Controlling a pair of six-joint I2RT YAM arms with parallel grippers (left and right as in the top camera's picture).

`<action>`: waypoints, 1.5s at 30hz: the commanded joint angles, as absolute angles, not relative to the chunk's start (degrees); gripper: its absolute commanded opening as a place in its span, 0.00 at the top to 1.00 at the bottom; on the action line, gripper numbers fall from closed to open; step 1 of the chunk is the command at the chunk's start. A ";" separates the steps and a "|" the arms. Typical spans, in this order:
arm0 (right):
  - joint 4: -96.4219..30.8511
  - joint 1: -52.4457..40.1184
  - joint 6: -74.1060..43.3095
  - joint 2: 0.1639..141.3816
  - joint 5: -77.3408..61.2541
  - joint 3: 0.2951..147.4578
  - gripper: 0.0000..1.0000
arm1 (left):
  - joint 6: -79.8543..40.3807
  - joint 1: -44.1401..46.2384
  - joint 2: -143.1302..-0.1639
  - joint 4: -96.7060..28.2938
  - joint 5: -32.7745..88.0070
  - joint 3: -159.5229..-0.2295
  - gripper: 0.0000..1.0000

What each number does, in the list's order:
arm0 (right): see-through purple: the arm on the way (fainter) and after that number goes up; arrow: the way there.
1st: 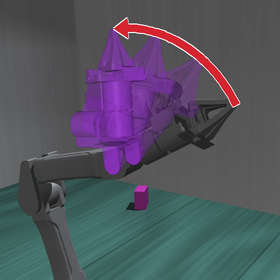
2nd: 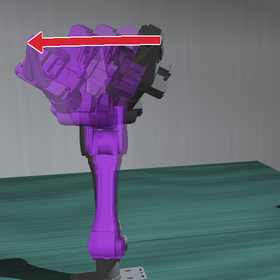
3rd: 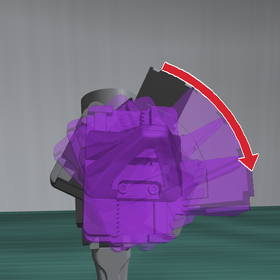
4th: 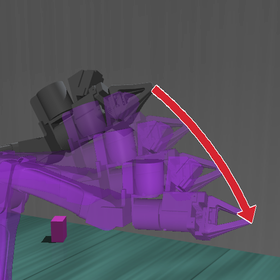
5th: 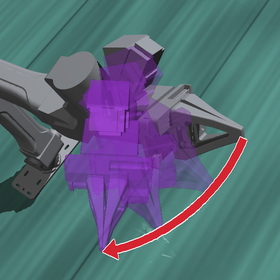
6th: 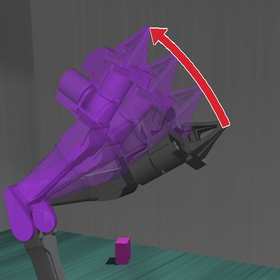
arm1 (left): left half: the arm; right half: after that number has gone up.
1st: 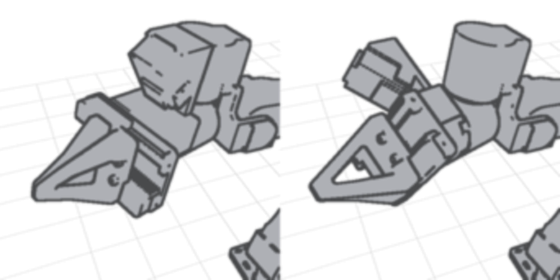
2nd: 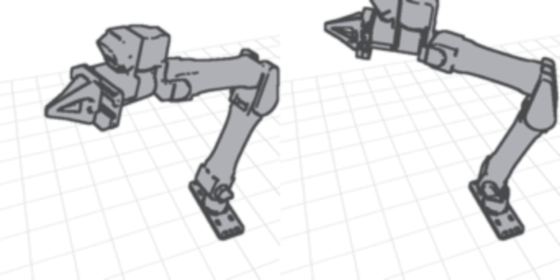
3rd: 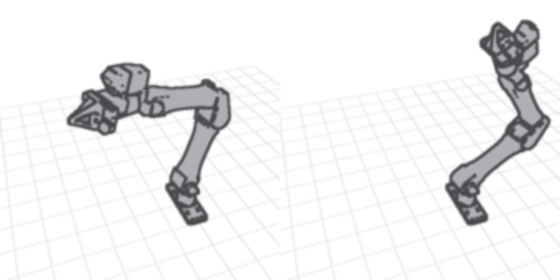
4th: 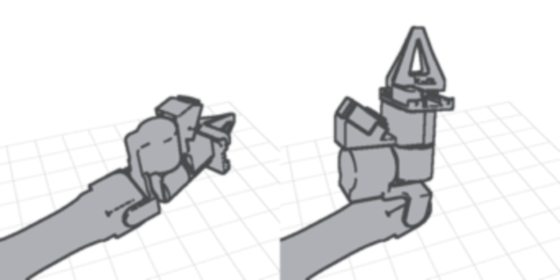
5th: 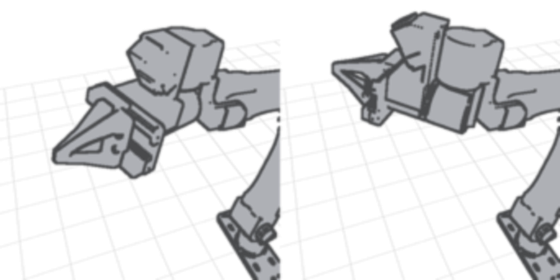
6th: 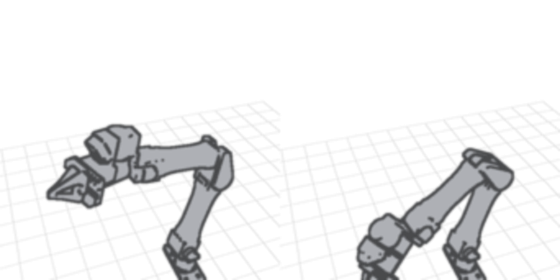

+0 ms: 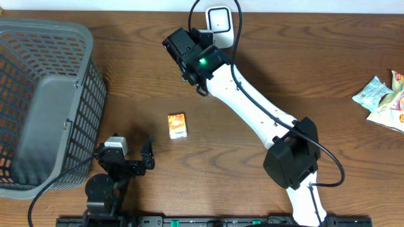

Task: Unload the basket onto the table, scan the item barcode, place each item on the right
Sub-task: 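Hold the mouthwash bottle in front of the scanner and rotate it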

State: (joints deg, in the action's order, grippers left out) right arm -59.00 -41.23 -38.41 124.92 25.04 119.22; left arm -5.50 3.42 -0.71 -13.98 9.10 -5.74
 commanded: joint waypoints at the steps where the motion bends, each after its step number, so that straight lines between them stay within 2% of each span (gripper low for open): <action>1: -60.31 -41.34 -39.40 122.32 25.12 120.75 0.78 | -4.54 3.33 -0.64 -15.77 9.85 -4.93 0.02; 7: -61.95 -41.36 -39.38 119.55 24.47 120.75 0.77 | -4.54 3.33 -0.64 -15.77 9.85 -4.93 0.02; 15: -63.61 -41.23 -39.38 117.67 23.44 120.62 0.68 | -4.54 3.33 -0.64 -15.77 9.85 -4.93 0.02; 24: -64.51 -41.34 -39.38 117.75 23.44 120.53 0.65 | -4.54 3.33 -0.64 -15.77 9.85 -4.93 0.02; 27: -64.51 -41.19 -39.38 117.75 23.44 120.53 0.56 | -4.54 3.33 -0.64 -15.77 9.85 -4.93 0.02; 30: -64.47 -41.19 -38.59 117.75 23.40 120.55 0.42 | -4.54 3.33 -0.64 -15.77 9.85 -4.93 0.02; 34: -64.40 -41.34 -33.56 117.73 21.98 120.55 0.12 | -4.54 3.33 -0.64 -15.77 9.85 -4.93 0.02; 35: -64.31 -41.23 -29.41 117.73 19.53 120.55 0.01 | -4.54 3.33 -0.64 -15.77 9.85 -4.93 0.02; 40: -65.45 -40.05 -17.10 117.75 12.38 120.53 0.01 | -4.54 3.33 -0.64 -15.77 9.85 -4.93 0.02; 45: -67.81 -38.83 -11.07 117.75 11.86 119.26 0.01 | -4.54 3.33 -0.64 -15.77 9.85 -4.93 0.02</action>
State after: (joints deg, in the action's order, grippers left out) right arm -67.09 -40.03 -18.72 118.61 13.58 119.52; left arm -5.50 3.42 -0.71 -13.98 9.10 -5.74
